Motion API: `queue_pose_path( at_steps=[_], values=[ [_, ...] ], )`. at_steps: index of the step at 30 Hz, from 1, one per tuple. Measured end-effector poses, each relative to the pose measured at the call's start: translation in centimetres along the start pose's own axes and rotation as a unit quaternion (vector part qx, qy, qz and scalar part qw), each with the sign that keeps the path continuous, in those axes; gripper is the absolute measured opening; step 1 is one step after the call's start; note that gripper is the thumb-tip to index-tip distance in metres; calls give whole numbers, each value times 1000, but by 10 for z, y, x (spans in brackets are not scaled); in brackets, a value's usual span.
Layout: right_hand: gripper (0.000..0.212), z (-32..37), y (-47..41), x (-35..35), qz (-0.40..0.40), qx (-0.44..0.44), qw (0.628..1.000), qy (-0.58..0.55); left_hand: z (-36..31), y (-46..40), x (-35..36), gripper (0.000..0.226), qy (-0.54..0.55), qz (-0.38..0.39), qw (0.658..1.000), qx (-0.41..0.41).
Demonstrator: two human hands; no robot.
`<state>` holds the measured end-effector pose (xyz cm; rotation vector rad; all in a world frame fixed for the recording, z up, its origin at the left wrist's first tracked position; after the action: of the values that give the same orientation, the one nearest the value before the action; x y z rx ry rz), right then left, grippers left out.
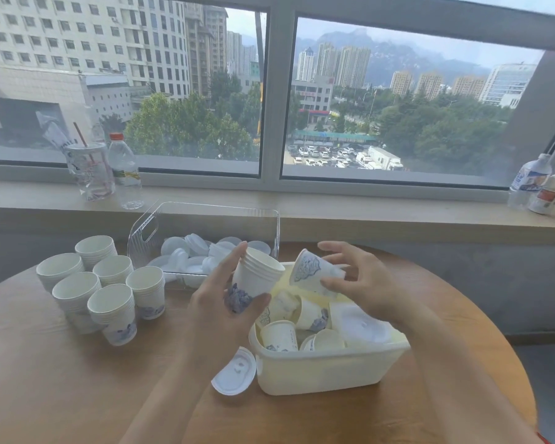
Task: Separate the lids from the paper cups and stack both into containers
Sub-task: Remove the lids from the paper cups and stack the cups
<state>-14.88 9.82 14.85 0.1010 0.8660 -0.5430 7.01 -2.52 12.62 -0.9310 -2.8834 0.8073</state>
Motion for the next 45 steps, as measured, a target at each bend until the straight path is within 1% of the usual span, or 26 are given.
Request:
queue_pose_path(
  at_steps=[2,6,12,15,17,19,24,29,33,36,38,41,45],
  values=[
    [56,12,5,-8,-25,-29,997,-61,-5,-1,3,82,0,-1,1000,6],
    [61,37,10,-13,-45,-74,979,-184,-17,1,15,81,5,15,1000,18],
    [46,58,12,-13,-95,-120,964,-219,-20,3,21,84,18,29,999,10],
    [53,63,14,-9,-96,-126,959,-235,-26,6,23,86,19,37,999,14],
    [60,67,14,0,-78,-129,963,-222,-27,7,24,88,26,39,999,12],
    [63,71,14,9,-60,-128,972,-186,-25,6,24,91,41,40,998,3],
    [59,75,15,9,-58,-120,979,-156,-22,7,23,94,47,46,998,0],
    [54,78,21,12,-47,-132,978,-154,-17,10,18,96,52,38,998,-3],
    [50,74,24,10,-64,-136,980,-131,-17,10,17,94,48,37,998,-1],
    [58,71,23,6,-79,-127,984,-94,-17,9,19,90,19,52,998,9],
    [54,71,22,0,-86,-129,984,-83,-18,8,18,88,20,52,998,10],
    [42,70,22,-5,-92,-137,982,-92,-17,7,14,89,37,40,998,7],
    [34,65,24,2,-77,-139,984,-78,-13,5,9,88,45,21,999,2]
  ],
)
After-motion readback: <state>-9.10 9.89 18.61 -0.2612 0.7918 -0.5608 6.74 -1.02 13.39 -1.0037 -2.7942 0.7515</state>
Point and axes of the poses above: each hand's wrist, its own y-axis away from the middle knuckle, its own x-axis out of the palm, z = x × y, the point moved 10 cm from there along -y, towards the middle knuckle, and after that the axes turned 10 degrees about y, right-handed, at the moved point
